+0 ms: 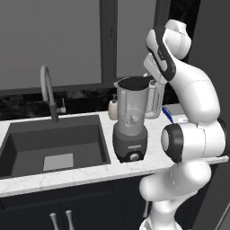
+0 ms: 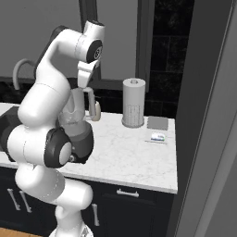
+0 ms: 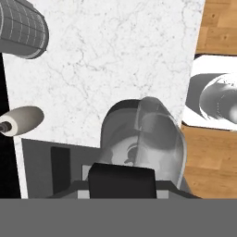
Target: Close the lid blender by securely placing the lid on top.
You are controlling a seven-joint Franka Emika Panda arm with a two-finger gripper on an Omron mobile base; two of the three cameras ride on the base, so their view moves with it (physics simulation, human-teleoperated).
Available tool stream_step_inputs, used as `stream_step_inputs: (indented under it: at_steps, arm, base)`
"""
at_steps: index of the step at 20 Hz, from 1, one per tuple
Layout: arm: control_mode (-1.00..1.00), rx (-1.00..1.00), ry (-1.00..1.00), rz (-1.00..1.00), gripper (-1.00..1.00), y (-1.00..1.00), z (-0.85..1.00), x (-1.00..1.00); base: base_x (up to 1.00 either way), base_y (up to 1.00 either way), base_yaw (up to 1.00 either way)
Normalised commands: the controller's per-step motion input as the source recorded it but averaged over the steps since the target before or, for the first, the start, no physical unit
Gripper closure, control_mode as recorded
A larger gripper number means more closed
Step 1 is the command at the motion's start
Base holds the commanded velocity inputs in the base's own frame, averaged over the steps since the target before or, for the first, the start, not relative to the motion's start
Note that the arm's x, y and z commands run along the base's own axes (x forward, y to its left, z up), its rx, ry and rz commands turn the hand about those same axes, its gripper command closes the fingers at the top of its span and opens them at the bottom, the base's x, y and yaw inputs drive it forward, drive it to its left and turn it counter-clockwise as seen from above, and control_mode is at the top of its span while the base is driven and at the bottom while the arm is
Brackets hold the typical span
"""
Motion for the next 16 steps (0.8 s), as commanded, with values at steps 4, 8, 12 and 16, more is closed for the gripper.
stream_step_inputs:
  at_steps: [4,8,12,16]
  arm:
    - [-1.0,0.0,0.02,0.0,-1.0,0.03,-0.35,0.0]
    - [-1.0,0.0,0.02,0.0,-1.0,0.01,-0.23,-0.01]
    - [-1.0,0.0,0.0,0.0,-1.0,0.0,-0.07,-0.01]
    - [-1.0,0.0,-0.01,0.0,-1.0,0.0,-0.01,0.0]
  base:
    - [0.0,0.0,0.0]
    - [0.0,0.0,0.0]
    - [0.0,0.0,0.0]
    - [0.0,0.0,0.0]
